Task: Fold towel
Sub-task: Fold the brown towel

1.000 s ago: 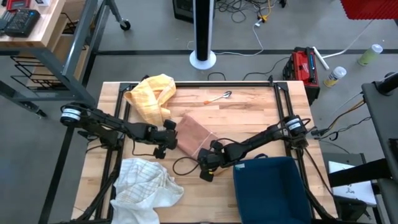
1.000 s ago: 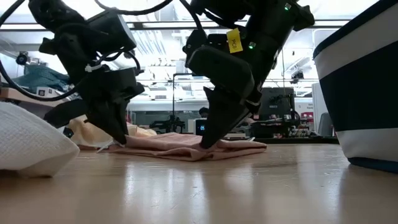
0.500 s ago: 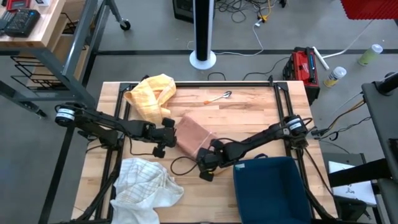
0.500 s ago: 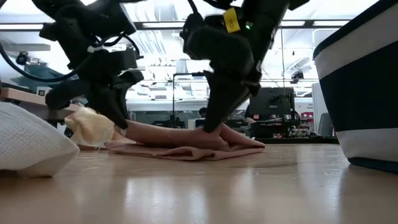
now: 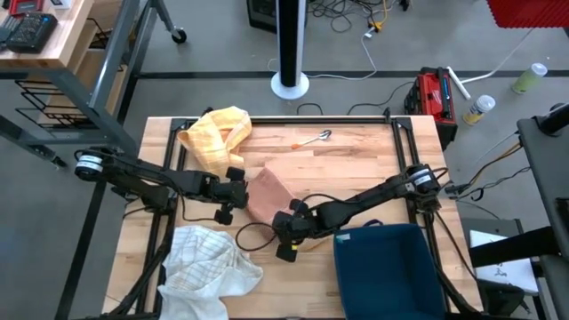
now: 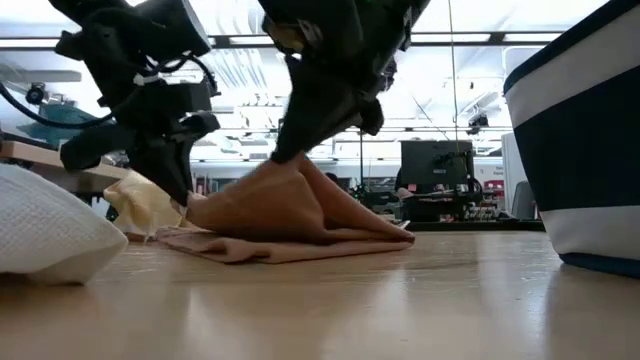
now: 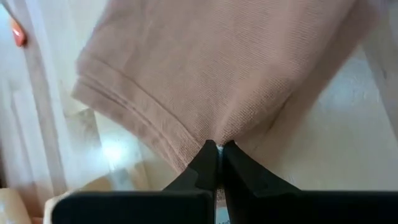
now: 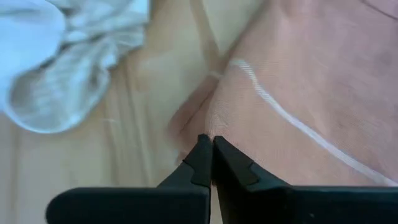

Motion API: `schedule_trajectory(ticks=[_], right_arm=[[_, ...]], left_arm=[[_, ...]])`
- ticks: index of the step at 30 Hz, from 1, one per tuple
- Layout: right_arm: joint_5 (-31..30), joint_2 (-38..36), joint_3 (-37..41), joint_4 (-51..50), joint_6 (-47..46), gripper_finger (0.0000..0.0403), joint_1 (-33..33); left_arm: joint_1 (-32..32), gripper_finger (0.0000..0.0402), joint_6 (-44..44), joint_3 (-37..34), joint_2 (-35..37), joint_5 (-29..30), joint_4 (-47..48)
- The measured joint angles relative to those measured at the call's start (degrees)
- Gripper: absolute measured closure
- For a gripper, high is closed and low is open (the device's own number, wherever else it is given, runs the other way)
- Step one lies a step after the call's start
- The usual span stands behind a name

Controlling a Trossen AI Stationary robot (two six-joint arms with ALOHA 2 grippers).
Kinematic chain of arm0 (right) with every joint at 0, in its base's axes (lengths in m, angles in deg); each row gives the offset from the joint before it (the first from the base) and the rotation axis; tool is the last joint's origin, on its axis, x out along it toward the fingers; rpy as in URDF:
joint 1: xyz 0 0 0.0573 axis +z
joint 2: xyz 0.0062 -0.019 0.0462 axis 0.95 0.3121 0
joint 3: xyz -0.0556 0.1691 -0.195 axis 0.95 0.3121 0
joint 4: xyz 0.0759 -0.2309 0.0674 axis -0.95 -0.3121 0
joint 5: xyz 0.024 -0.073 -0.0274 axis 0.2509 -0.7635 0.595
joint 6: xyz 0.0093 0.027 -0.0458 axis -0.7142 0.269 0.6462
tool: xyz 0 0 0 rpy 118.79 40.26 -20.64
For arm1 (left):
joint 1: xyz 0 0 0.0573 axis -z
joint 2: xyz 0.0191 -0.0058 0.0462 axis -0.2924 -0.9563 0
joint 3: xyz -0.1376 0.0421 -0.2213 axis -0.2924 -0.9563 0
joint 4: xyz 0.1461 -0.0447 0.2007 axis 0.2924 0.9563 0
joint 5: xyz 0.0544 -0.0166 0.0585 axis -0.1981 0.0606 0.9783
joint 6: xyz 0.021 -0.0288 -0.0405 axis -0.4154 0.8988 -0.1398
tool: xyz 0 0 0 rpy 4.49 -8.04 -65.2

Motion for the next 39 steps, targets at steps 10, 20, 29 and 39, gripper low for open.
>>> schedule_trajectory(ticks=[10,20,29,39], right_arm=[[-0.01,0.03,-0.65,3.68,2.92,0.0376,-0.11],[-0.27,-0.01,-3.68,8.17,10.08,0.0324,0.76],[8.02,7.66,-4.93,16.18,12.61,0.0395,-0.5],[7.89,14.11,-6.1,15.88,8.31,0.0401,-1.62]], left_arm=[[0.02,0.0401,1.65,-0.93,9.24,-0.1,5.07],[0.04,0.0401,2.84,-3.25,10.47,-0.09,4.27],[-0.09,0.0401,3.3,-3.26,10.95,2.92,1.9],[-0.25,0.0401,6.27,-3.26,10.92,2.93,1.19]])
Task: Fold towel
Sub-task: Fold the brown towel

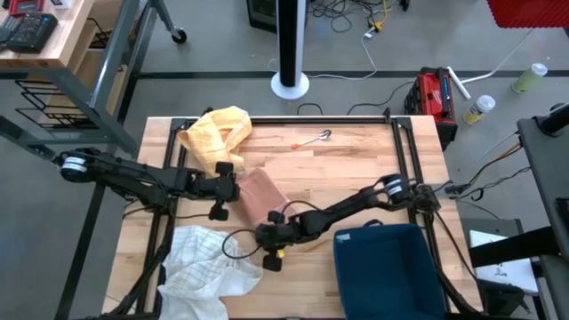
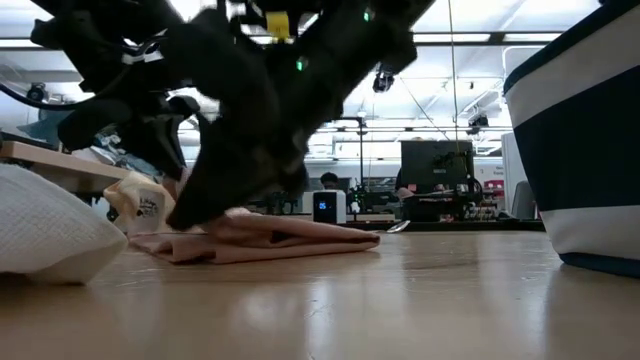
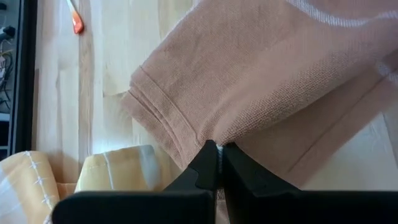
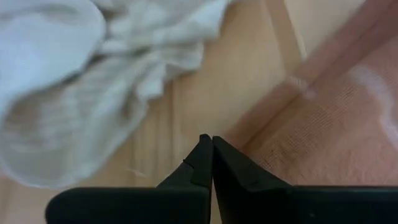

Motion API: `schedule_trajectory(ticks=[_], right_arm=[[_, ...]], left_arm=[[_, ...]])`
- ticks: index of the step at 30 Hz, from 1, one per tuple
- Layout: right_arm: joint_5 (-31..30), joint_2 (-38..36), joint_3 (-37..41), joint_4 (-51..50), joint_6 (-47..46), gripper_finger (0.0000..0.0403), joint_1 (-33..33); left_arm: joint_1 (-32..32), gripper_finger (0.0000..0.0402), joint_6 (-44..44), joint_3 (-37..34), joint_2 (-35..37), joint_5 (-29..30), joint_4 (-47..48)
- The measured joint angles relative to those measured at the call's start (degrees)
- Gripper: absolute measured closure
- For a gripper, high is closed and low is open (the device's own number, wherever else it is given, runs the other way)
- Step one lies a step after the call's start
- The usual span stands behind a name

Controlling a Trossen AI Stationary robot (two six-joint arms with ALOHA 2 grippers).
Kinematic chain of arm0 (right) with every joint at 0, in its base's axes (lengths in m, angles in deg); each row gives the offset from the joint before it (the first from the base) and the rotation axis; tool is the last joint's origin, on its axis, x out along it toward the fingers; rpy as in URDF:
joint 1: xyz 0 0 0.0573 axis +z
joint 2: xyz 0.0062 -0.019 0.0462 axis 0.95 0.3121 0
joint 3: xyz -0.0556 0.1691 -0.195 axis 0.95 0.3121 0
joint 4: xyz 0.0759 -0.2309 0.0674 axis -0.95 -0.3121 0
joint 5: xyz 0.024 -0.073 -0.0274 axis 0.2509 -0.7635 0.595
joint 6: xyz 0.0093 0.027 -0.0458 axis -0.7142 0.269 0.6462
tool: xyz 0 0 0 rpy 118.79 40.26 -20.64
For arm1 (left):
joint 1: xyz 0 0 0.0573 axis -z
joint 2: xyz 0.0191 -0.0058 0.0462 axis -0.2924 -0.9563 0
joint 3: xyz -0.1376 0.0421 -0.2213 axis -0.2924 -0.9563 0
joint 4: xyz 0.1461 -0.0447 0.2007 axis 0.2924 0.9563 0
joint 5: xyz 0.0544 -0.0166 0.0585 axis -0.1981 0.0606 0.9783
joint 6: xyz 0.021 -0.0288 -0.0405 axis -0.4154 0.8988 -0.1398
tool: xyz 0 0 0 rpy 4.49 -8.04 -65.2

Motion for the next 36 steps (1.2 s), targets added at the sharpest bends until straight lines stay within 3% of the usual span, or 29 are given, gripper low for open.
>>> schedule_trajectory(ticks=[5,7,12,18,22,28,33,36], right_arm=[[-3.0,0.72,0.0,-2.84,-2.73,0.0402,-0.02],[-5.89,0.62,-0.02,-5.8,-3.4,0.0402,-0.02],[-6.63,0.27,-0.07,-10.31,-4.84,0.0402,-0.02],[-8.14,0.12,-0.15,-14.0,-5.85,0.0403,0.0],[-8.14,0.14,-0.13,-14.04,-6.3,0.0403,0.0],[-8.25,0.2,-0.04,-15.12,-6.97,0.0403,-0.02],[-8.57,0.18,-0.07,-18.82,-9.19,0.0403,-0.15],[-9.63,0.18,-0.04,-19.51,-9.67,0.0403,-0.13]], left_arm=[[0.07,0.0401,0.44,0.0,0.04,-0.64,-0.07],[0.19,0.0401,0.59,0.0,0.06,-3.76,-0.12],[0.53,0.0401,3.89,0.0,-0.01,-11.11,0.36],[3.25,0.0401,7.34,0.0,-0.01,-13.68,1.34],[5.54,0.0401,8.88,0.0,-0.03,-12.92,2.07],[7.79,0.0401,11.88,1.46,0.31,0.04,4.23],[8.52,0.0401,13.59,2.33,1.57,-0.87,5.62],[9.05,0.0401,14.14,2.45,1.98,-6.9,5.67]])
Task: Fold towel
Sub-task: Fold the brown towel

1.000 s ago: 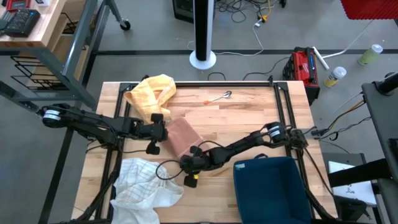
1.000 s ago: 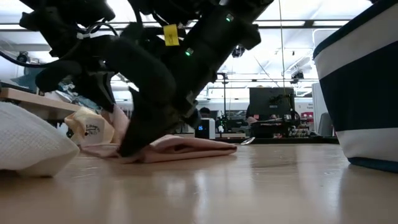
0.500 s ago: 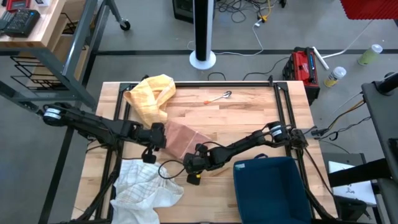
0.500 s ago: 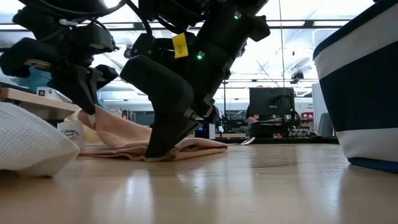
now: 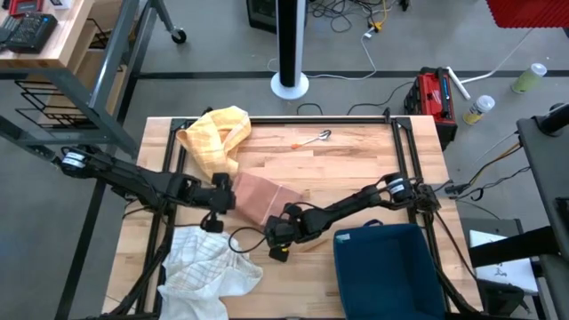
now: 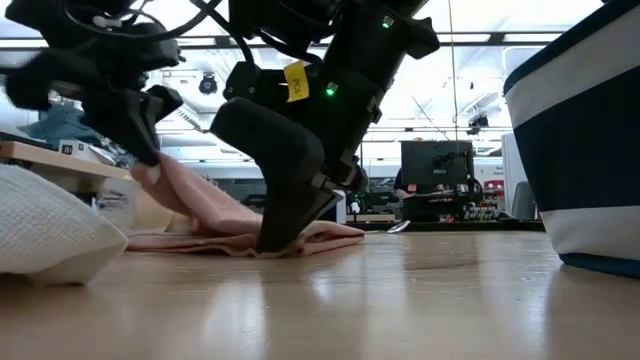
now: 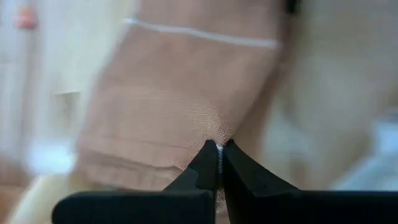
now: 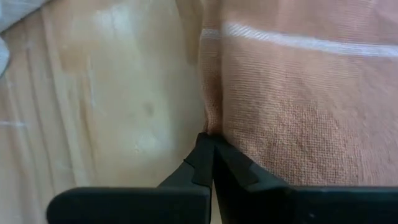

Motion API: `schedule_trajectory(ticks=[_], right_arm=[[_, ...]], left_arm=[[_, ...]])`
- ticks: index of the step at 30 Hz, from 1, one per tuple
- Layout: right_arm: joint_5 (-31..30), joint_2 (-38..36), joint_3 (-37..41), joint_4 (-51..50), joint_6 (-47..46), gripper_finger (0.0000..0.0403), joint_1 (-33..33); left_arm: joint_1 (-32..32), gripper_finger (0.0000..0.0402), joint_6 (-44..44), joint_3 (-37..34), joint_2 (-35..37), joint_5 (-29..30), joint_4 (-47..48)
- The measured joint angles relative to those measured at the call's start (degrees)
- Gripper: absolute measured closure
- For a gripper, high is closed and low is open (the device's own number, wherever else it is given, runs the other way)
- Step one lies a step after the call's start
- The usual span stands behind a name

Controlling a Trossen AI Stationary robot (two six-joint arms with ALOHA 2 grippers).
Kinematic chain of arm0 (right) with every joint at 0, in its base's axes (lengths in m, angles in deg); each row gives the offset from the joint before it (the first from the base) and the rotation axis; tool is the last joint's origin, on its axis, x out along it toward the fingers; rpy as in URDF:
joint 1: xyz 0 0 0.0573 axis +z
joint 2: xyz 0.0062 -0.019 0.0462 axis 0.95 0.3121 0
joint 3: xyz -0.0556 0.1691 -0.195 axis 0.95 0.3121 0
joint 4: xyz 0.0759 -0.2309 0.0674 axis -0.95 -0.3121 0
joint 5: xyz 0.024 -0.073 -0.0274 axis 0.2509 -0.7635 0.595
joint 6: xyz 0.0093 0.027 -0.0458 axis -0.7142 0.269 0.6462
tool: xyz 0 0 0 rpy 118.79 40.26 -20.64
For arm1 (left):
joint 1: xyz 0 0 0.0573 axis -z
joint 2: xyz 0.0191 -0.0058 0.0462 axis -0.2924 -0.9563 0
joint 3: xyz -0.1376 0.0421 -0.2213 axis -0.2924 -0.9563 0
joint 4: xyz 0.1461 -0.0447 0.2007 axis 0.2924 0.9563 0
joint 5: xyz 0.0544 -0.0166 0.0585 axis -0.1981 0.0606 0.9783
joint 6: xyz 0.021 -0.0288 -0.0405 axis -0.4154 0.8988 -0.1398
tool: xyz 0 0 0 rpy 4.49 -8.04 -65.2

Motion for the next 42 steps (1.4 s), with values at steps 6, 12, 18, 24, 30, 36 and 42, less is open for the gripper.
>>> schedule_trajectory(ticks=[6,12,18,24,30,36,42], right_arm=[[-2.01,-0.38,0.09,-1.76,-0.12,0.0403,-0.22],[-3.45,-1.19,0.16,-5.05,-2.3,0.0403,-0.2],[-5.28,-3.77,0.55,-7.69,-0.8,0.0403,0.31],[-4.97,-7.21,0.4,-7.92,-0.68,0.0396,0.28],[-5.69,-7.32,0.42,-3.73,-2.26,0.0371,-0.1],[-5.94,-4.83,0.31,3.99,-1.54,0.0358,-0.57],[-6.83,-2.05,0.29,1.62,-2.48,0.037,-1.06]], left_arm=[[1.19,0.0401,4.8,-0.26,-3.08,-3.9,0.86],[2.02,0.0401,6.84,-0.22,-8.7,-1.34,1.25],[4.46,0.0401,7.71,-0.22,-15.4,-2.61,0.93],[5.0,0.0389,10.59,0.24,-21.67,-2.7,0.22],[5.29,0.034,12.49,0.68,-22.09,-3.03,0.53],[5.26,0.0316,13.8,0.79,-20.32,-3.32,1.48],[5.41,0.0326,15.13,0.72,-20.37,-3.41,2.22]])
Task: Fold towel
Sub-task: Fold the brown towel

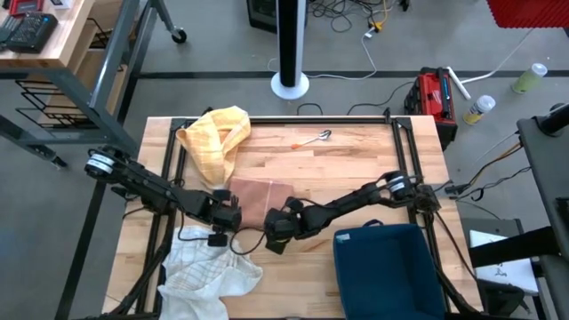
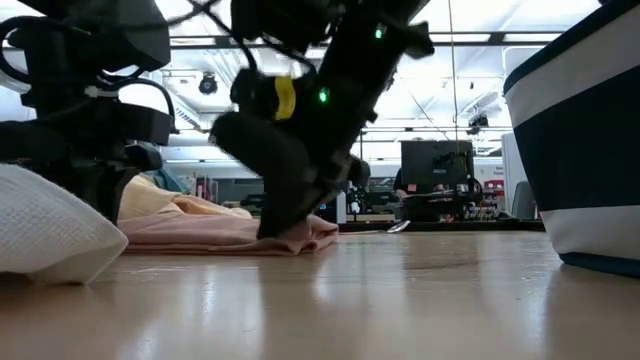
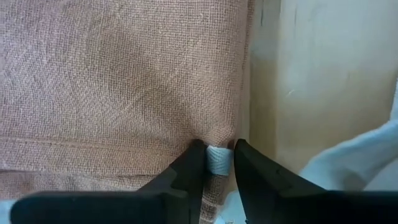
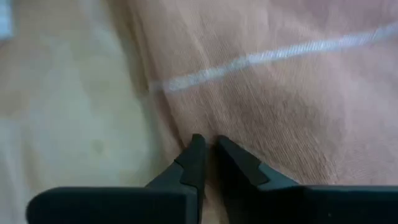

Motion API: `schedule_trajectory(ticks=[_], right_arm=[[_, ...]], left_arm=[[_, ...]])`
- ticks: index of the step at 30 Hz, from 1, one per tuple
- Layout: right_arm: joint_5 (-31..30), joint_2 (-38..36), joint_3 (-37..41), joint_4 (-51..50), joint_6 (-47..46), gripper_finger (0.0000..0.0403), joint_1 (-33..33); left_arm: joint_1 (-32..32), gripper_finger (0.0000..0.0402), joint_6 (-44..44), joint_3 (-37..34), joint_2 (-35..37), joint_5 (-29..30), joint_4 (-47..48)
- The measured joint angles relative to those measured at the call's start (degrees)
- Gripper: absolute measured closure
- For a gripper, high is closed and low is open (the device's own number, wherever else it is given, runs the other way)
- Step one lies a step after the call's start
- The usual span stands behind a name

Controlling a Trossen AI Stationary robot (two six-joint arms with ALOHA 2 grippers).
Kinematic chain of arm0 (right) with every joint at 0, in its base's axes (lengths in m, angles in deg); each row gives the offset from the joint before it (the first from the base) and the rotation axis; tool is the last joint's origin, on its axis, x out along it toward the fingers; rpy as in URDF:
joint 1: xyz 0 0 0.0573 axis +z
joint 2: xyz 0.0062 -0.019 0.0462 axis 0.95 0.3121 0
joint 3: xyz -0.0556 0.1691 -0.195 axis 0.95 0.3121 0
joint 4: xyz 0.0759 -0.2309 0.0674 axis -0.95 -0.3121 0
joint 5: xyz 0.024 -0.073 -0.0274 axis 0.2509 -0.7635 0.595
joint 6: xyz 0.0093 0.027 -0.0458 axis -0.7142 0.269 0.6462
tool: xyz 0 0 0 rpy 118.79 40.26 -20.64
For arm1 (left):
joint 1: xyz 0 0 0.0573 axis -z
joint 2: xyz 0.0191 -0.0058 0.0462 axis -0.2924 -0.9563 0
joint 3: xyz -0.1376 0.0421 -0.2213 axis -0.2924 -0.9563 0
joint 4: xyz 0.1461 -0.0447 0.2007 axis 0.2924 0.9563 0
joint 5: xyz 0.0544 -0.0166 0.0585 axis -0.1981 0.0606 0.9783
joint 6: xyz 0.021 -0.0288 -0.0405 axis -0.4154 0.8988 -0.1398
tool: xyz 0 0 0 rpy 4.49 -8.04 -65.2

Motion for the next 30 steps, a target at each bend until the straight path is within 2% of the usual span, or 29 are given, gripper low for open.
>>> schedule_trajectory(ticks=[7,16,24,27,30], right_arm=[[0.63,0.49,-0.04,-1.81,-0.68,0.04,0.25],[1.68,-1.93,0.23,-10.15,-0.43,0.0402,0.39],[1.95,-5.56,0.34,-16.18,-0.96,0.0402,1.43],[1.68,-6.74,0.34,-16.97,-0.72,0.0401,1.8],[0.83,-7.97,0.34,-17.0,-0.49,0.0402,1.84]], left_arm=[[0.09,0.033,5.01,0.02,0.38,1.75,4.0],[0.11,0.0301,6.62,1.01,3.92,-0.71,5.79],[0.11,0.0283,10.96,1.25,8.71,-1.12,12.02],[0.11,0.0281,11.35,1.25,10.49,-1.07,9.91],[0.11,0.0284,7.86,1.25,11.67,-0.23,2.91]])
